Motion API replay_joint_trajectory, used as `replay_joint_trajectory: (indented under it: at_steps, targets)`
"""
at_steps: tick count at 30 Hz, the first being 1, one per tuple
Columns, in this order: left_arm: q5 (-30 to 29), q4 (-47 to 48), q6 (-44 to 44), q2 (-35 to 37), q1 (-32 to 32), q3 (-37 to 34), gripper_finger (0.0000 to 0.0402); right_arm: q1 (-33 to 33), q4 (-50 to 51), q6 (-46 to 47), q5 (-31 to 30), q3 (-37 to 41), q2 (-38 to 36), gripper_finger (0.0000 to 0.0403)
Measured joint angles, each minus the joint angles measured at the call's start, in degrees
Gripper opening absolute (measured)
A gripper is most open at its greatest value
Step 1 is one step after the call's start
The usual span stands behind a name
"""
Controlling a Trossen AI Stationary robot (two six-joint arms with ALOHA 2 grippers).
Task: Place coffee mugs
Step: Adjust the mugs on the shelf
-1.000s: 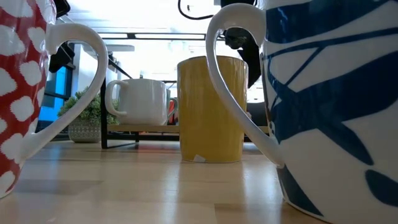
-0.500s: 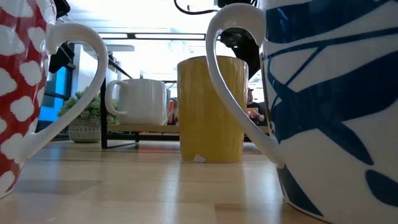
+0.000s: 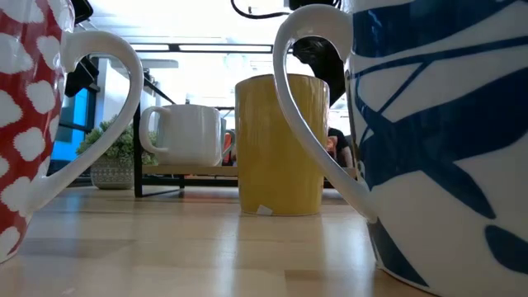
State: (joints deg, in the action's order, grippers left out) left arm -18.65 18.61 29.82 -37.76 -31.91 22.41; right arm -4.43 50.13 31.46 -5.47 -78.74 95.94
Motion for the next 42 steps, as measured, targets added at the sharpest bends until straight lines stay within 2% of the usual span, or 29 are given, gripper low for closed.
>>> replay_joint_trajectory:
  at_steps: [28,31,37,42]
  targets:
    - [0.07,1.16,0.00,0.02,0.01,0.02,0.0121,-0.02,-8.22,-0.49,0.07,0.07,2.43,0.0000]
    - [0.07,1.20,0.00,0.02,0.00,0.02,0.0121,-0.02,-6.36,-0.27,-1.93,0.07,2.43,0.0000]
    - [0.07,1.22,0.00,0.02,0.01,0.02,0.0121,-0.14,-6.83,1.24,-9.86,0.07,2.43,0.0000]
    - [0.07,1.25,0.00,0.02,-0.02,0.02,0.0121,-0.83,-8.58,1.08,-10.48,0.07,2.45,0.0000]
